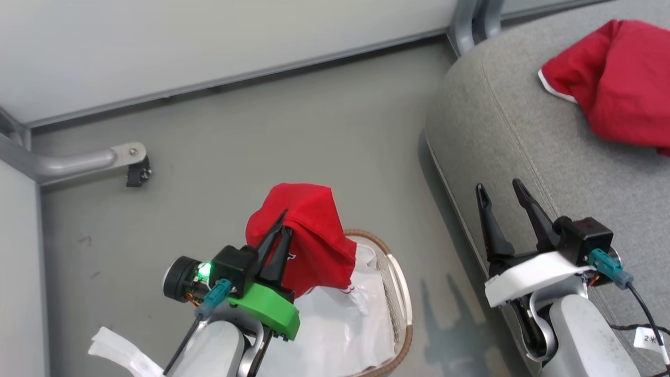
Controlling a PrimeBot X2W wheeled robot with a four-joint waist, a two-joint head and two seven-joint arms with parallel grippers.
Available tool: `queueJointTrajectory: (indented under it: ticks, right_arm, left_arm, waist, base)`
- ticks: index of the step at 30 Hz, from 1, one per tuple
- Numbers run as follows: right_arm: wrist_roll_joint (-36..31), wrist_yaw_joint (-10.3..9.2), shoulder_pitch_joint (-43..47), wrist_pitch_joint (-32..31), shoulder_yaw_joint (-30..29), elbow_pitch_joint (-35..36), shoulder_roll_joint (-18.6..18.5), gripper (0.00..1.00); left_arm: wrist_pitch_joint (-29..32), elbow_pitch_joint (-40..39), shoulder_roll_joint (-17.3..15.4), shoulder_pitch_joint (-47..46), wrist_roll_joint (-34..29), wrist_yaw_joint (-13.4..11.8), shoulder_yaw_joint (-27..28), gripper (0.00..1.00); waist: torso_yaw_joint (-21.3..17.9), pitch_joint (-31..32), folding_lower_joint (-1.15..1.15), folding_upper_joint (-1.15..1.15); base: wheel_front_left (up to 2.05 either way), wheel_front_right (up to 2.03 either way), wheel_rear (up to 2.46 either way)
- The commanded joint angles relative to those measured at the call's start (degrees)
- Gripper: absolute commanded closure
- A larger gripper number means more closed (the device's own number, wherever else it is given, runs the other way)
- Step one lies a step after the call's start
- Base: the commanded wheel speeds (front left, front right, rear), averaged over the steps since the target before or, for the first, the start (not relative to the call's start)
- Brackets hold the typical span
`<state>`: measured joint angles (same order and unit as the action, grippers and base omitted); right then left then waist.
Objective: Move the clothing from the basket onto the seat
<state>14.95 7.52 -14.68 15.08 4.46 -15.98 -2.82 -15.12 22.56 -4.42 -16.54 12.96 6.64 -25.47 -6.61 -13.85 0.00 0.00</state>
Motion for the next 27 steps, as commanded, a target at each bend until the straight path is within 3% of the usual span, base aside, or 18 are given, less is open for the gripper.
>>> queueJointTrajectory:
  ticks: [1, 15, 21, 27]
  right_arm:
    - [0.1, -0.06, 1.3, 0.1, -0.2, -0.3, -0.2, 0.00]
    - [-1.3, -0.06, 6.7, 0.1, 2.1, -3.3, -0.2, 0.00]
    - [-4.2, -0.07, 6.2, 0.1, 11.0, -5.7, -1.0, 0.00]
    - [-2.2, -0.07, 1.6, 0.1, 21.8, -8.6, -3.9, 0.00]
  left_arm:
    - [0.0, -1.3, 0.3, 1.1, -0.5, 0.3, 1.1, 1.00]
    - [0.0, -9.6, 1.5, -0.6, 1.0, 0.9, 6.7, 1.00]
    - [0.0, -12.4, 1.5, -1.4, 2.4, 0.9, 5.5, 1.00]
    - [0.0, -13.9, 1.5, -2.0, 3.3, 0.9, 3.5, 1.00]
  waist:
    - [3.1, 5.1, 0.00, 0.00]
    - [4.3, 10.7, 0.00, 0.00]
    - [5.6, 11.0, 0.00, 0.00]
    - [7.5, 10.7, 0.00, 0.00]
  base:
    - [0.00, 0.00, 0.00]
    - [0.00, 0.00, 0.00]
    - [0.00, 0.00, 0.00]
    - [0.00, 0.00, 0.00]
